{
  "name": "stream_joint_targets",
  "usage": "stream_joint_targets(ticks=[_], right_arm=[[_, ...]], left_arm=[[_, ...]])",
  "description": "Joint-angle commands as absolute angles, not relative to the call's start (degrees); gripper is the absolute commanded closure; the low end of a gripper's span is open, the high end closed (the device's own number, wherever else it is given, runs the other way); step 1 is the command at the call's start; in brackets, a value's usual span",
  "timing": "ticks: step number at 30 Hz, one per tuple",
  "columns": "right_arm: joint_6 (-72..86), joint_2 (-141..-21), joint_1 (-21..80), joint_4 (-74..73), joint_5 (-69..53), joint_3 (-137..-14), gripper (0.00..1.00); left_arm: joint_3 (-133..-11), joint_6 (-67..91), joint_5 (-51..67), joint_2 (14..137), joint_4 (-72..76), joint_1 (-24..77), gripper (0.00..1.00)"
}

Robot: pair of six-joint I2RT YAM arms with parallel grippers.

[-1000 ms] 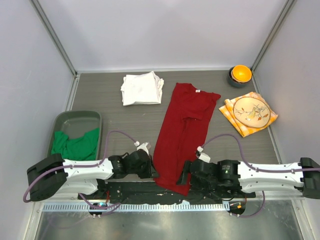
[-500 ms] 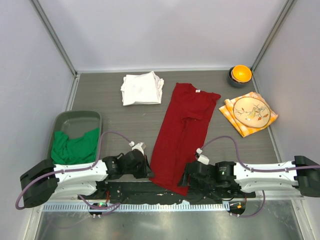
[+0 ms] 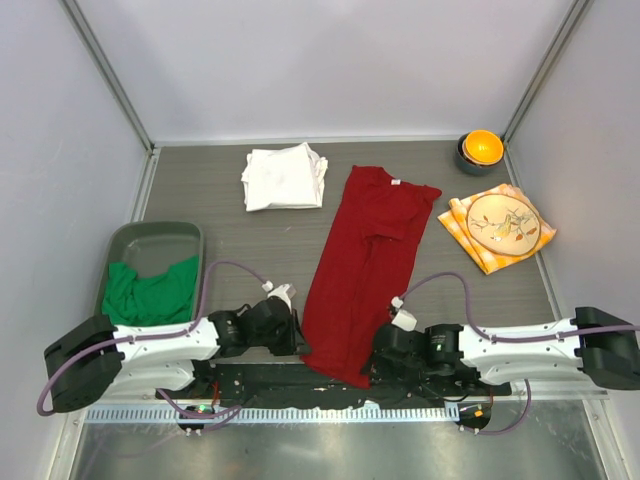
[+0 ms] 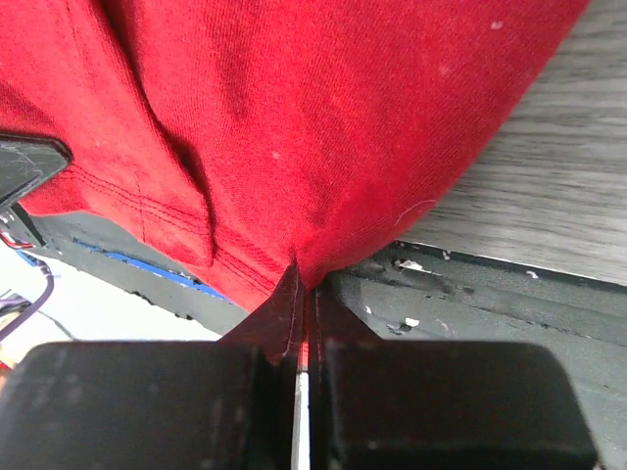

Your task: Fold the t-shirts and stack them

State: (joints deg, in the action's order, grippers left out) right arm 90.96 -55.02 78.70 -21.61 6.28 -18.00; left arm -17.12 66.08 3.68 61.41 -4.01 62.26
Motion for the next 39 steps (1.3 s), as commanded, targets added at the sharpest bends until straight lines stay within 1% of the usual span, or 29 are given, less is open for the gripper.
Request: stream_joint_targets(ticks=[1, 8, 14, 17, 22, 23, 24, 25, 29, 39], right_arm=[[88.95, -54.50, 79.10, -31.51, 13.87, -22.57, 0.99], [87.37, -49.05, 79.01, -40.16, 23.55, -28.30, 0.99], [87.27, -48.96, 78.23, -45.61, 30.58, -32.08, 0.99], [86.49, -47.99, 76.03, -47.28, 34.36, -33.40, 0.99], [78.59, -47.02, 66.73, -47.11, 36.39, -35.50, 0.99], [76.75, -47.02, 62.79, -46.59, 36.13, -35.86, 0.99], [75.42, -47.02, 61.28, -46.06, 36.21, -36.38, 0.99], [72.45, -47.20, 58.13, -45.53, 36.12, -37.43, 0.99], [66.28, -50.00, 51.62, -42.11, 34.90, -39.90, 0.99], [60.21, -58.44, 41.85, -30.95, 29.01, -39.29, 0.99]], left_arm=[[-20.37, 62.76, 1.94, 62.05, -8.95, 62.05, 0.92], [-29.69, 58.02, 1.58, 63.89, -12.04, 59.95, 0.92], [-38.65, 53.27, 4.57, 69.86, -11.87, 55.82, 0.92], [-41.74, 51.24, 6.06, 73.55, -11.60, 53.53, 0.92], [-48.42, 49.13, 10.45, 79.44, -9.85, 48.70, 0.92], [-49.38, 48.43, 11.07, 81.45, -9.76, 48.26, 0.92], [-50.61, 48.08, 11.42, 82.69, -9.76, 47.47, 0.92], [-52.45, 47.82, 12.03, 84.79, -9.41, 46.94, 0.92], [-56.60, 46.93, 15.37, 89.63, -7.83, 43.87, 0.92], [-63.63, 46.05, 18.54, 98.86, -5.63, 37.71, 0.92]])
